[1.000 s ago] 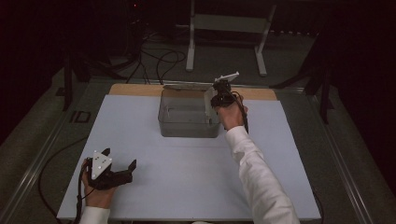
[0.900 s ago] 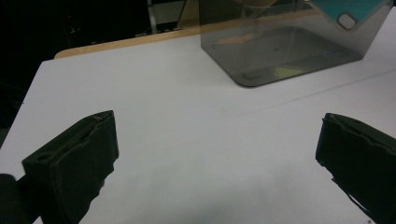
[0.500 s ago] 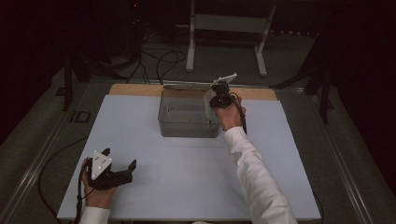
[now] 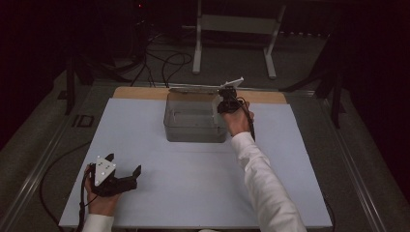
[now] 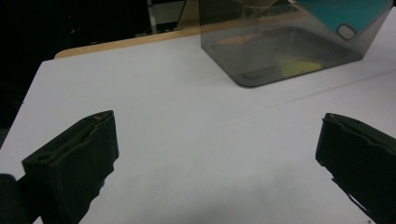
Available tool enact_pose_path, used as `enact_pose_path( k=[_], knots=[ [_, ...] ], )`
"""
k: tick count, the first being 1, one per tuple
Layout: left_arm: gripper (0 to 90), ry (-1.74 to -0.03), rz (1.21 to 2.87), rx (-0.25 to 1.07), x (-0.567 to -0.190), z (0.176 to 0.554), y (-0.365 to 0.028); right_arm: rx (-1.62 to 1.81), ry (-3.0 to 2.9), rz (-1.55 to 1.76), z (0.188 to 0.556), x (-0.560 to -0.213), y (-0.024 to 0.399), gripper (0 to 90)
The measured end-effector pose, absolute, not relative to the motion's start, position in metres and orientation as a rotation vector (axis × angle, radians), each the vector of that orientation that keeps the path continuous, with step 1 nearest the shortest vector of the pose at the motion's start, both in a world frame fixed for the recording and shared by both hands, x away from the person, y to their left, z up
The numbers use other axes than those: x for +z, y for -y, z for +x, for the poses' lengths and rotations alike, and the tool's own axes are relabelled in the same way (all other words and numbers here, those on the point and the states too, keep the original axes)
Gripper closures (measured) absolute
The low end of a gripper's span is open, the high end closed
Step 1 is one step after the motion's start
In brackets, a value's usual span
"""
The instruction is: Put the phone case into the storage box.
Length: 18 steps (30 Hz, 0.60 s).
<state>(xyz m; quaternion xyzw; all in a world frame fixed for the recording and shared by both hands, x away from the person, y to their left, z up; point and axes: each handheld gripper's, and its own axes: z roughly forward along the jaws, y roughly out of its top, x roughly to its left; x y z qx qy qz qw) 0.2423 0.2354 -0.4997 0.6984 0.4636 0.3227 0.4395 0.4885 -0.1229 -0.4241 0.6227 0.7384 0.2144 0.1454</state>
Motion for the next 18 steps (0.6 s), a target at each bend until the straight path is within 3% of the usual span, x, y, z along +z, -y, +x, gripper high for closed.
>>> enact_pose_path(
  k=[18],
  knots=[
    [0.2,-1.151,1.735,0.799,-0.4997,0.2422,-0.2356,0.551,-2.111,1.802,0.4897,-0.4294,0.1178,81.3]
  ],
)
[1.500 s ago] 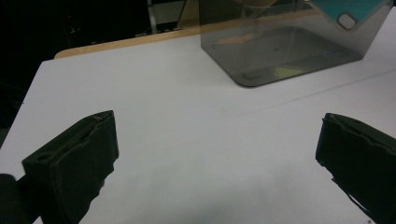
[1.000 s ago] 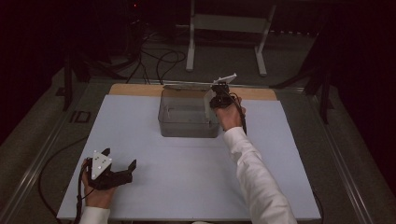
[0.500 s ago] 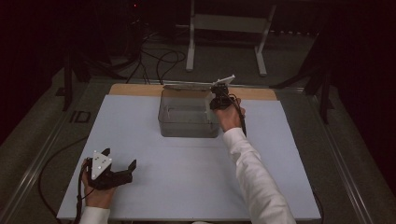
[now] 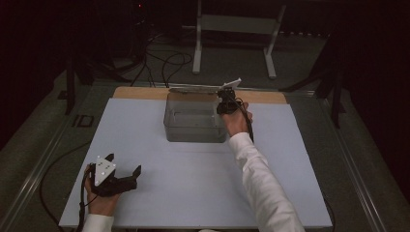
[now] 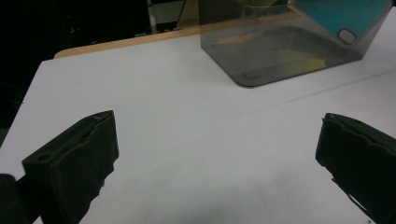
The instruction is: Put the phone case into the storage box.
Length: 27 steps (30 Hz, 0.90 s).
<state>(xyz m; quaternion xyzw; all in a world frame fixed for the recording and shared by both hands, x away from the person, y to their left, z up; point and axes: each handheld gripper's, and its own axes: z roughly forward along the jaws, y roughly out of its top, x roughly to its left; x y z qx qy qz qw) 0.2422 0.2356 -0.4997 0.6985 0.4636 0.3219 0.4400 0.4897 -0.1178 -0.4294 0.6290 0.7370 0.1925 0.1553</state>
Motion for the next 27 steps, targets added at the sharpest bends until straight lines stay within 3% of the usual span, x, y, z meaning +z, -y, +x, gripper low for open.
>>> enact_pose_path(
  k=[27],
  knots=[
    [0.2,-1.154,1.734,0.797,-0.5,0.242,-0.237,0.425,-2.075,1.864,0.497,-0.44,0.108,81.1]
  ],
)
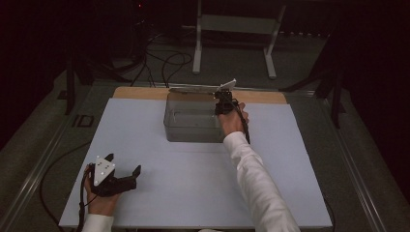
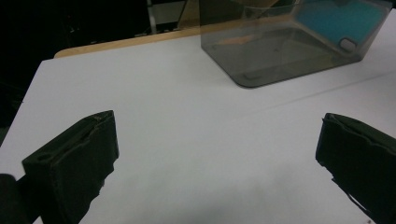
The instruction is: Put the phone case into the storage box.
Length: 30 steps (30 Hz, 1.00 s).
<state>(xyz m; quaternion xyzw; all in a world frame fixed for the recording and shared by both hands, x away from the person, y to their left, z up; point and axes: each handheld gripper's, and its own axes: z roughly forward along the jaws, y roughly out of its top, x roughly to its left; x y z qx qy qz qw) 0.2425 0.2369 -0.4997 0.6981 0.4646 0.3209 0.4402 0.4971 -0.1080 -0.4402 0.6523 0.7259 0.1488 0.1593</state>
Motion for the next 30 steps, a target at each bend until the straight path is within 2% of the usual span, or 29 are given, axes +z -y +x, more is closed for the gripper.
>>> enact_pose_path(
  k=[30],
  knots=[
    [0.3,-1.15,1.734,0.792,-0.5,0.243,-0.236,0.283,-2.017,1.836,0.498,-0.443,0.093,81.5]
  ],
)
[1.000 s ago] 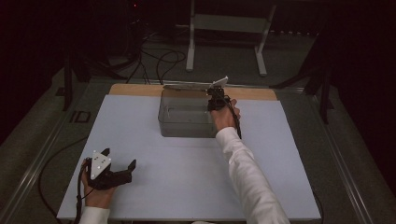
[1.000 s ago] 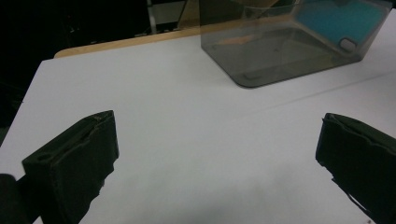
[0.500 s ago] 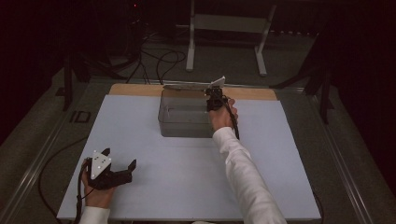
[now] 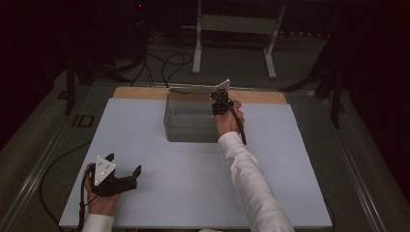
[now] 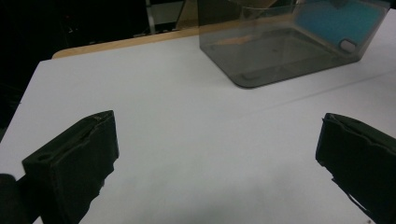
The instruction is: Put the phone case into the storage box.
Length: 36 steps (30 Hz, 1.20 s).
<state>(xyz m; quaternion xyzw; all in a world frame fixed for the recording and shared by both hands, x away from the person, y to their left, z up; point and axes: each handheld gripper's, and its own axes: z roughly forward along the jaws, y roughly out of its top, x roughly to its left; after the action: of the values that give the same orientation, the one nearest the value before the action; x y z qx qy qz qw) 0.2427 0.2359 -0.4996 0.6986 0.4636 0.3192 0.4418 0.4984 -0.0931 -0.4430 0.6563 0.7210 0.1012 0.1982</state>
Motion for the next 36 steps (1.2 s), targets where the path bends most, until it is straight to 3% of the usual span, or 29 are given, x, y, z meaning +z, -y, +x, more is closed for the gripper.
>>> enact_pose_path(
  k=[12,26,30,36],
  knots=[
    [0.2,-1.147,1.735,0.789,-0.5,0.242,-0.236,0.272,-2.02,1.836,0.499,-0.444,0.092,79.9],
    [0.2,-1.146,1.737,0.787,-0.5,0.242,-0.235,0.368,-2.108,1.708,0.489,-0.43,0.093,57.8],
    [0.3,-1.146,1.74,0.788,-0.5,0.242,-0.235,0.422,-2.137,1.657,0.483,-0.42,0.098,55.0],
    [0.2,-1.146,1.739,0.79,-0.5,0.242,-0.235,0.488,-2.206,1.534,0.477,-0.414,0.107,39.2]
  ],
)
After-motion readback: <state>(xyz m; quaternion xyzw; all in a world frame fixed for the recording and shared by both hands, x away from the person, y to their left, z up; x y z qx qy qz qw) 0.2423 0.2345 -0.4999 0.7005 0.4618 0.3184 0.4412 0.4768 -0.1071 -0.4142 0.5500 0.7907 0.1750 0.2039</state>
